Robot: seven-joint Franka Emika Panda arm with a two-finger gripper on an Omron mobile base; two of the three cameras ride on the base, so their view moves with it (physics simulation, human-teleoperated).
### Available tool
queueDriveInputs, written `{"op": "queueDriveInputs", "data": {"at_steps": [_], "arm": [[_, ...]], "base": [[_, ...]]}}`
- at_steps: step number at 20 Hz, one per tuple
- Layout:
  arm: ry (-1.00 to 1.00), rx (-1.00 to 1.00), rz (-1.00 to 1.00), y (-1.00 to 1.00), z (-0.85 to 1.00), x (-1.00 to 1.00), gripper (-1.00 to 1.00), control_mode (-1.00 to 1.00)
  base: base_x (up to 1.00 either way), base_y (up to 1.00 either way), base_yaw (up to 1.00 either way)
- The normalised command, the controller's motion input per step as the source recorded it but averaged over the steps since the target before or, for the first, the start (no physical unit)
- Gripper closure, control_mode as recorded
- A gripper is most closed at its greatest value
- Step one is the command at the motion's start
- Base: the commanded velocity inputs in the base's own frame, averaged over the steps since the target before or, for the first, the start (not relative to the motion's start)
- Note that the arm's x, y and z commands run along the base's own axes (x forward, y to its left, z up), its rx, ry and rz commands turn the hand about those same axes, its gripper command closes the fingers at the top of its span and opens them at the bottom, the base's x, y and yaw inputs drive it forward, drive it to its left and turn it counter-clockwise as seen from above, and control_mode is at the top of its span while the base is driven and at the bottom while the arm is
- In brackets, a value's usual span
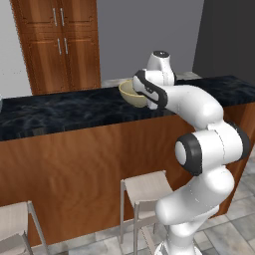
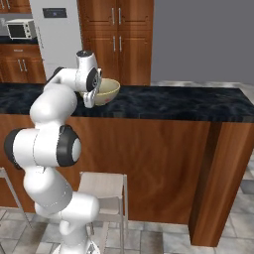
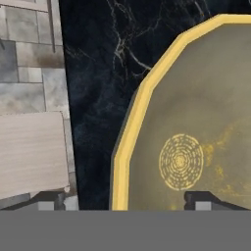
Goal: Pick up the bowls from the cabinet and place each bowl in front of a stool on the dining counter.
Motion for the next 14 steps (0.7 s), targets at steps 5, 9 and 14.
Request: {"op": "queueDriveInputs", "data": {"at_steps": [5,9,14], "arm": [[-0.02,0.0,0.0,0.0,0.61,-0.1,-1.0,-1.0],[0.0,-0.01,0.0,0.0,1.0,-0.66,-1.0,-1.0],[-0.04,0.0,0.01,-0.02,1.0,-0.92,-1.0,-1.0]], "base": [[0.0,0.0,0.0],[0.0,0.0,0.0],[0.0,0.0,0.0]]}}
